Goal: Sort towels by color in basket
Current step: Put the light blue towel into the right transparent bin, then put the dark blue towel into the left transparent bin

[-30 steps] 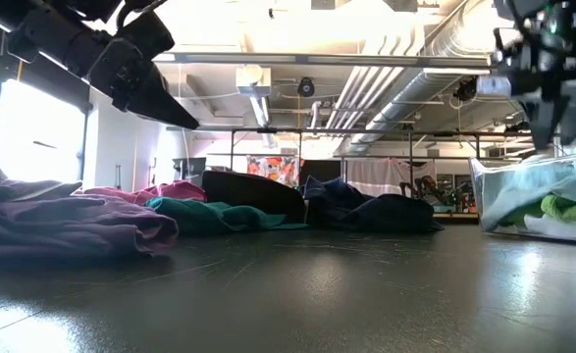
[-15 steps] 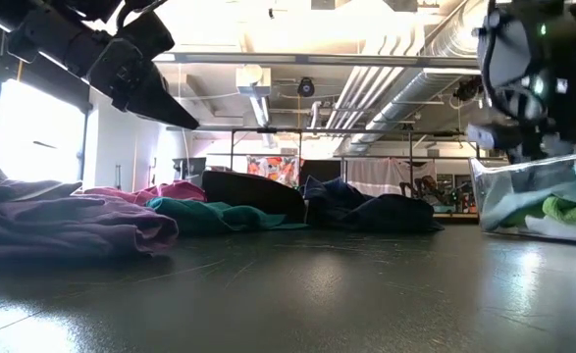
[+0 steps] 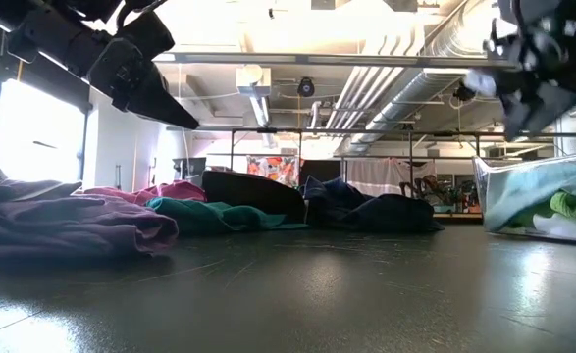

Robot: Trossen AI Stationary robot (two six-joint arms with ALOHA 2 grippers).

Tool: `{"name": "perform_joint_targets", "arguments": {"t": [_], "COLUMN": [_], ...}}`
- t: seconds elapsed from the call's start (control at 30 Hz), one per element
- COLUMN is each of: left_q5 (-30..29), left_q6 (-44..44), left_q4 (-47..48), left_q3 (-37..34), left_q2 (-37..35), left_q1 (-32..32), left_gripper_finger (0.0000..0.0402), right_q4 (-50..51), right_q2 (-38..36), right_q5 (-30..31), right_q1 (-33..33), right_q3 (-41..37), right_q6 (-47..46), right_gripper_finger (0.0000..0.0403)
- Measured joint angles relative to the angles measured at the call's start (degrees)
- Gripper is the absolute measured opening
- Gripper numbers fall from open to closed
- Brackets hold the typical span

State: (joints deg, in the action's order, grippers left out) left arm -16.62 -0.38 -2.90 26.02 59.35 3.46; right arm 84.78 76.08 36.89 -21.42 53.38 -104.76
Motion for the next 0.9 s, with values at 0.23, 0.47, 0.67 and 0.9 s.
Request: {"name": "perform_joint_targets", "arguments": {"t": [0.23,0.47,0.67,0.9], "left_q5": [0.0,0.0,0.0,0.0], "left_q6": [0.0,0.07,0.07,0.07], "left_q4": [0.0,-0.55,-0.87,-0.89], "left_q3": [0.0,0.0,0.0,-0.02], "left_q2": [0.0,0.0,0.02,0.02], "left_q1": [0.0,0.02,0.0,0.01], "left_gripper_finger": [0.0,0.0,0.0,0.0], "right_q4": [-19.04,-48.49,-63.37,-68.81], "right_q2": [-0.01,0.01,2.19,14.61], "right_q5": [18.72,11.45,-5.64,-13.09], "right_q1": [-0.16,9.59,23.22,32.42], "right_q3": [2.82,-0.53,-2.74,-2.79], "right_q6": [23.55,57.56,73.84,79.3], "right_gripper_finger": [0.0149,0.0177,0.0243,0.026]}}
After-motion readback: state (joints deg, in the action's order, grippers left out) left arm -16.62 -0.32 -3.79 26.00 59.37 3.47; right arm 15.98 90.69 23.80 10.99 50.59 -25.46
